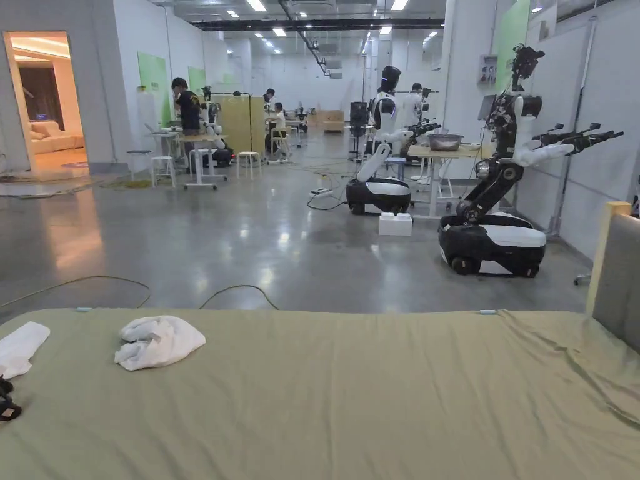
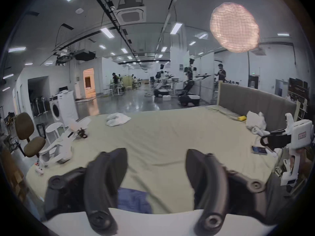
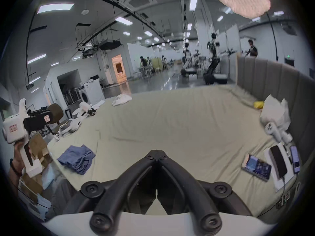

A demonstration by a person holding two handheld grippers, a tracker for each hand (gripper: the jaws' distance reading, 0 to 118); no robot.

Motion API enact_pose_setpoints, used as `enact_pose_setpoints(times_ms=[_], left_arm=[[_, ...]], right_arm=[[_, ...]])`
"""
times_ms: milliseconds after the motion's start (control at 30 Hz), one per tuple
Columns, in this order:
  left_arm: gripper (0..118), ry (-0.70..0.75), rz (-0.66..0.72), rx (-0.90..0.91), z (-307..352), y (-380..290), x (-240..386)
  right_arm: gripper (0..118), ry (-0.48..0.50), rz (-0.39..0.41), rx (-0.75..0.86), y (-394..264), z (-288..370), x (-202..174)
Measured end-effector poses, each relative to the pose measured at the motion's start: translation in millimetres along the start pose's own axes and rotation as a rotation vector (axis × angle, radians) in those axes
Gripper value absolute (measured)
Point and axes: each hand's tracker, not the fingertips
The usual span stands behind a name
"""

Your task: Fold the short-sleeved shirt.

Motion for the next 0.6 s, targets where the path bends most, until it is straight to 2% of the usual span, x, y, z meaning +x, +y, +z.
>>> enact_pose_setpoints(times_ms=[33,133,167,233,367,467,500,533,567,600], left_arm=[[69,-0.044,0.019,0.032,4,-5,14],[15,0.015,0.006,0.058,16,-15,51],[0,0.007,-0.008,0.056,21,-16,59],[0,0.075,-0.071,0.089,33,-16,71],[0,0.059,0.002,0.076,35,-11,65],[0,0.083,-0.003,0.068,37,-3,60],[1,0.086,-0.005,0.068,37,-1,58],[20,0.09,-0.008,0.063,37,1,56],[48,0.094,-0.008,0.056,36,3,54],[80,0.096,0.003,0.049,35,4,53]], right_arm=[[0,-0.011,0.011,0.03,0,7,-1],[0,-0.084,0.102,0.112,0,27,-10],[0,-0.075,0.098,0.094,3,32,-12],[0,-0.053,0.105,0.132,5,43,-16],[0,-0.069,0.112,0.172,9,44,-19],[0,-0.067,0.096,0.175,10,42,-16],[0,-0.072,0.097,0.177,9,42,-16],[6,-0.082,0.099,0.178,8,40,-15],[27,-0.117,0.102,0.166,7,37,-16],[63,-0.123,0.104,0.156,7,35,-16]])
